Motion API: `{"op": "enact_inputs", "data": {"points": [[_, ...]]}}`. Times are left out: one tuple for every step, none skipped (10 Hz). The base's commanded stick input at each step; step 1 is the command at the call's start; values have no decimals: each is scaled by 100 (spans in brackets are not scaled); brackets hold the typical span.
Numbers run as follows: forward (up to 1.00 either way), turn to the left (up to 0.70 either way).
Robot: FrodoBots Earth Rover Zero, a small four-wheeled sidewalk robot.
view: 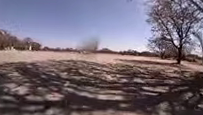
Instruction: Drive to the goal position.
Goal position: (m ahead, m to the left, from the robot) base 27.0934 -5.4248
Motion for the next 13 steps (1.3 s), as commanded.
{"op": "enact_inputs", "data": {"points": [[100,-27],[100,-27],[100,-27],[100,-27],[100,-27],[100,-18],[100,-5],[100,0],[100,0],[100,0],[100,0],[100,0],[100,0]]}}
